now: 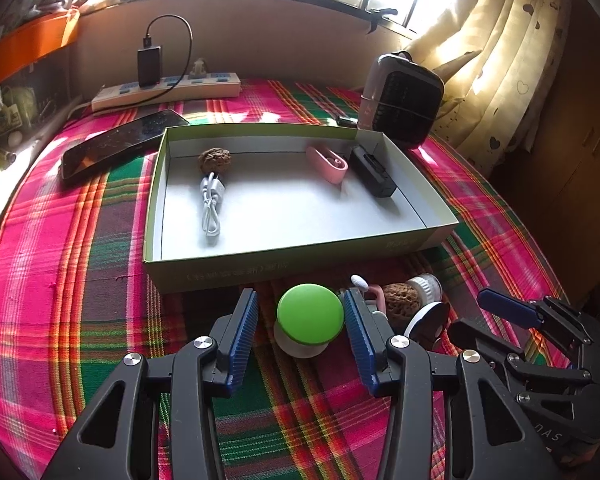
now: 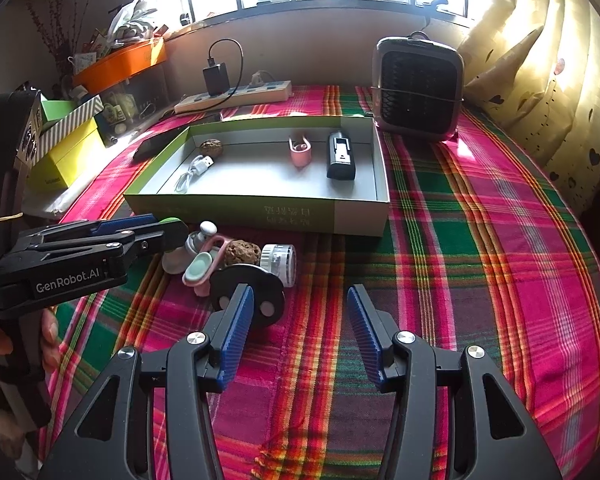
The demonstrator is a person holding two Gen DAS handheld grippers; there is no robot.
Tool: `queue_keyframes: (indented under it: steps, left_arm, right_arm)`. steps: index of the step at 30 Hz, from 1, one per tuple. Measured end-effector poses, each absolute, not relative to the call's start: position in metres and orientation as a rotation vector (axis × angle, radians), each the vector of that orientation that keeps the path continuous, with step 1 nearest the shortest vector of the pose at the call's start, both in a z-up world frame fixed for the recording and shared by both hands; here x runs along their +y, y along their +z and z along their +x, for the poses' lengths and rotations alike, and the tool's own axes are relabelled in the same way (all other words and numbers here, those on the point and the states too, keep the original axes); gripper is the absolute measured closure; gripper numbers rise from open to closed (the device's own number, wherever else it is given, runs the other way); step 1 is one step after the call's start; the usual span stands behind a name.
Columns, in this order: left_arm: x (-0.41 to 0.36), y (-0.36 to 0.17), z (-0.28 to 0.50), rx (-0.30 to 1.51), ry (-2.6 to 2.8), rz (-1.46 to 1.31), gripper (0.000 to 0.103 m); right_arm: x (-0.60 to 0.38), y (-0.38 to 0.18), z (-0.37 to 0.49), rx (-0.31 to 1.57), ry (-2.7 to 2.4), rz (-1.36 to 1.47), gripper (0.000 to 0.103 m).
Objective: Organize objects
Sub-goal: 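Grasp the green mushroom-shaped object with the left gripper while the right gripper grasps the black round holder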
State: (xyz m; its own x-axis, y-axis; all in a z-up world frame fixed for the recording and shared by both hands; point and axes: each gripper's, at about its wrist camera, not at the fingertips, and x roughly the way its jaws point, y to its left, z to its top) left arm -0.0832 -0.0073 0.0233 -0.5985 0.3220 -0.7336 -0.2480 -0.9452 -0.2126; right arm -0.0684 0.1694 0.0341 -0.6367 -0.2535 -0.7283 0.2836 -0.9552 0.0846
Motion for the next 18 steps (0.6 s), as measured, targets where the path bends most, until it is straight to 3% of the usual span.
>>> queue_keyframes:
  steps: [4,18]
  left_arm:
    - [-0.01,0.023,-0.084,-0.125,2.546,-1.196,0.068]
    - [-0.015,0.022,-0.087,-0.119,2.554,-1.19,0.071]
  right_arm:
    - [0.167,0.033,-0.067,0.049,-2.597,1.157,0.052]
    - [0.154,0.031,-0.065,0.055,-2.562,1.159,0.052]
